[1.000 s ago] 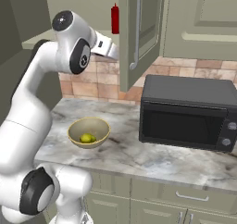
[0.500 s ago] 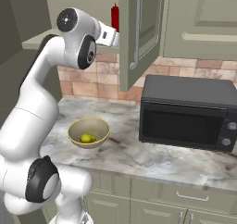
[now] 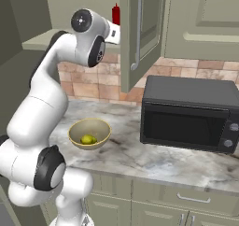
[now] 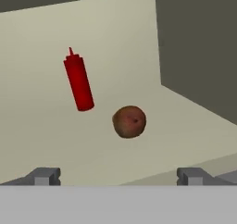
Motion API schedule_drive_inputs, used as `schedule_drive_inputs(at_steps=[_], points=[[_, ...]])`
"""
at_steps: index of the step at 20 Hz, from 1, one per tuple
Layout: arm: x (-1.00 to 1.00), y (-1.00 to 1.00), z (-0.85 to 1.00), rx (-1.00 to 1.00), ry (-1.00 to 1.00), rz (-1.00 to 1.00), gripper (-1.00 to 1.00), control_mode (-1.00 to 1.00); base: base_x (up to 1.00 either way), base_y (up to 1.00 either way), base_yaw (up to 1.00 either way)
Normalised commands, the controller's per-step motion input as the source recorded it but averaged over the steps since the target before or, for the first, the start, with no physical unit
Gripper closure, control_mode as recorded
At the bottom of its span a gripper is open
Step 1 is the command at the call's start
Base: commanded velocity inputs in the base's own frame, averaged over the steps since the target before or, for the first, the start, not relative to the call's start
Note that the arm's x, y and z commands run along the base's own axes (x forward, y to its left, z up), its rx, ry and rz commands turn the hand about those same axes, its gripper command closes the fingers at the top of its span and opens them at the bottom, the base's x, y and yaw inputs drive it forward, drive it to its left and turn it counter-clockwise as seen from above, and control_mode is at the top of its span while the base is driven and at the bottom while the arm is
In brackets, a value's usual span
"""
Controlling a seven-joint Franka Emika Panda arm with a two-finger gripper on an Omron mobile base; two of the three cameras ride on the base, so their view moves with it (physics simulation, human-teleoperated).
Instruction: Open the cabinet. Pick the pear and pear from the cabinet and place them into the bowl. Then close the cabinet.
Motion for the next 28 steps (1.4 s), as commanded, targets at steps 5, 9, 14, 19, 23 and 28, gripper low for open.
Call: schedule_drive_inputs(at_steps=[5,9,14,19,23,28], points=[[0.11,-0.11,0.0,0.0,0.05,0.1,-1.0,-1.0,0.0,0.0,0.0],[0.13,-0.07,0.0,0.0,0.1,0.02,-1.0,-1.0,0.0,0.0,0.0],[0.1,-0.07,0.0,-0.01,0.1,-0.04,-1.0,-1.0,0.0,0.0,0.0],[0.02,0.0,0.0,-0.01,0.02,-0.04,-1.0,-1.0,0.0,0.0,0.0],[0.03,0.0,-0.02,-0.01,0.0,0.0,-1.0,-1.0,0.0,0.0,0.0],[0.14,0.0,-0.04,-0.01,0.0,0.0,-1.0,-1.0,0.0,0.0,0.0]])
